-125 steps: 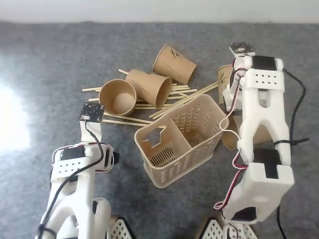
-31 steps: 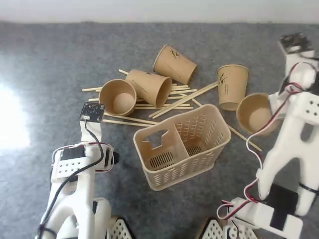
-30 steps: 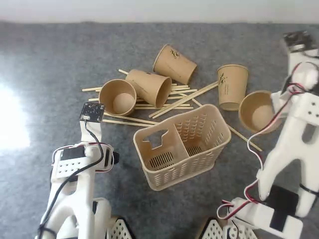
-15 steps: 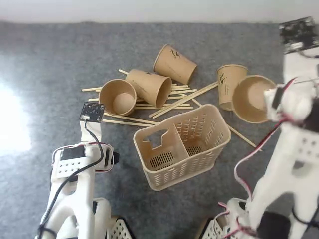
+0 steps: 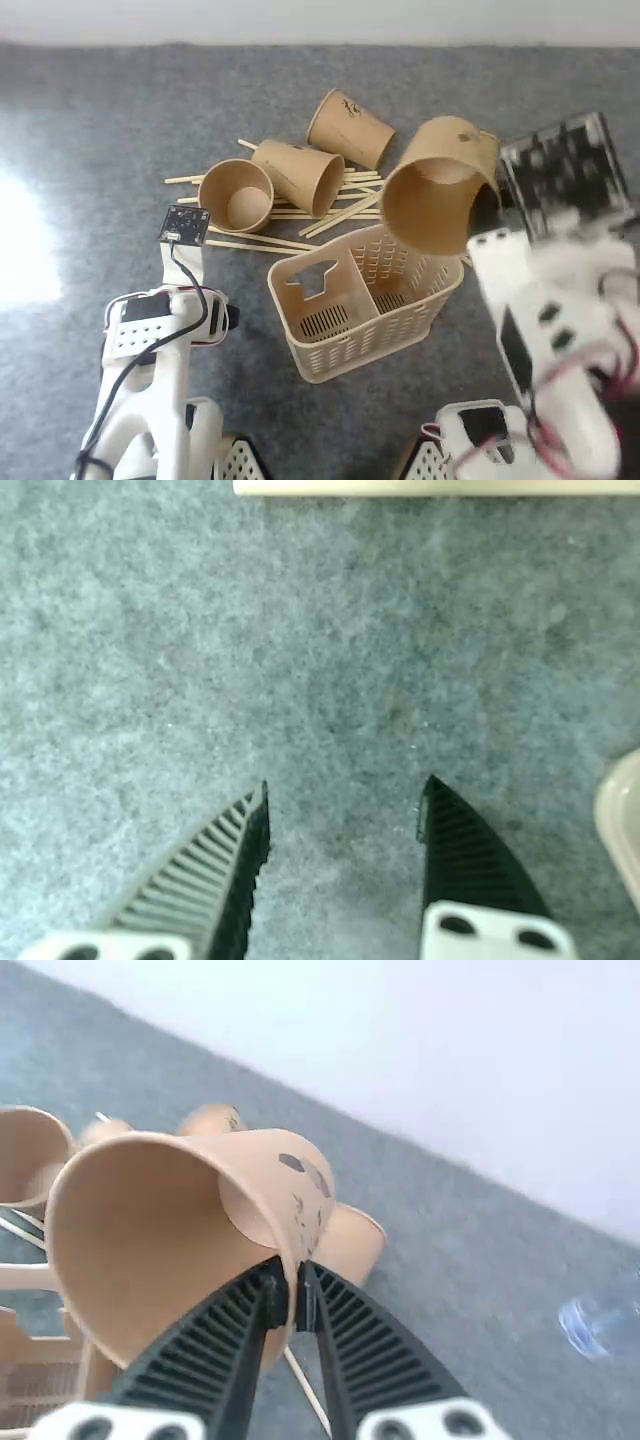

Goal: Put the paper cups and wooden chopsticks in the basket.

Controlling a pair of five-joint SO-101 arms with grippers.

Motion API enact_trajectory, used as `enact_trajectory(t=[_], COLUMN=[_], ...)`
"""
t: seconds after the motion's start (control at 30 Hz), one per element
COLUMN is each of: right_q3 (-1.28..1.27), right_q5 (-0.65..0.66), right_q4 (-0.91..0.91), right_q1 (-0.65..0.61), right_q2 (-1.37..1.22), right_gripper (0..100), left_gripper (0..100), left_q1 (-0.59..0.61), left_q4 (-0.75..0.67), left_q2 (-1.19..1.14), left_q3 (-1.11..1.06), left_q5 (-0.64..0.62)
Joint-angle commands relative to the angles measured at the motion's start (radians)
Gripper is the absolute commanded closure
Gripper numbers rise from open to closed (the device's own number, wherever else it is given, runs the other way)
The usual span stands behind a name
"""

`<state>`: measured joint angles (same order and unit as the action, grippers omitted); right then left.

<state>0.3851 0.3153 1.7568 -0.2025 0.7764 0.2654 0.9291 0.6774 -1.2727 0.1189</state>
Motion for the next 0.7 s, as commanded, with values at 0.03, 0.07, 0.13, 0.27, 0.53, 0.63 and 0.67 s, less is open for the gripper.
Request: enact_trajectory(t=[0.03, 0.07, 0.13, 0.27, 0.53, 0.63, 0.67], right_q3=[0.005, -0.009, -0.068, -0.264, -0.336, -0.339, -0.338], right_q5=[-0.101, -0.124, -0.157, -0.164, -0.166, -0.166, -0.166], right_q4=[0.044, 0.044, 0.045, 0.044, 0.041, 0.041, 0.041], right_q1=[-0.177, -0.216, -0.245, -0.254, -0.438, -0.441, -0.444], right_q2=[0.097, 0.119, 0.157, 0.239, 0.325, 0.325, 0.325], right_gripper=[99.2, 99.2, 99.2, 99.2, 99.2, 99.2, 99.2], left_gripper=[77, 77, 77, 77, 77, 77, 77], left_q1=[-0.003, -0.003, -0.005, -0.009, -0.038, -0.026, -0.029], left_q4=[-0.018, -0.018, -0.018, -0.020, 0.130, 0.321, 0.373], left_q2=[0.023, 0.023, 0.023, 0.023, 0.063, 0.157, 0.192], left_q3=[0.004, 0.004, 0.004, 0.004, 0.268, 0.512, 0.587], left_q5=[0.003, 0.003, 0.003, 0.003, 0.003, 0.003, 0.003])
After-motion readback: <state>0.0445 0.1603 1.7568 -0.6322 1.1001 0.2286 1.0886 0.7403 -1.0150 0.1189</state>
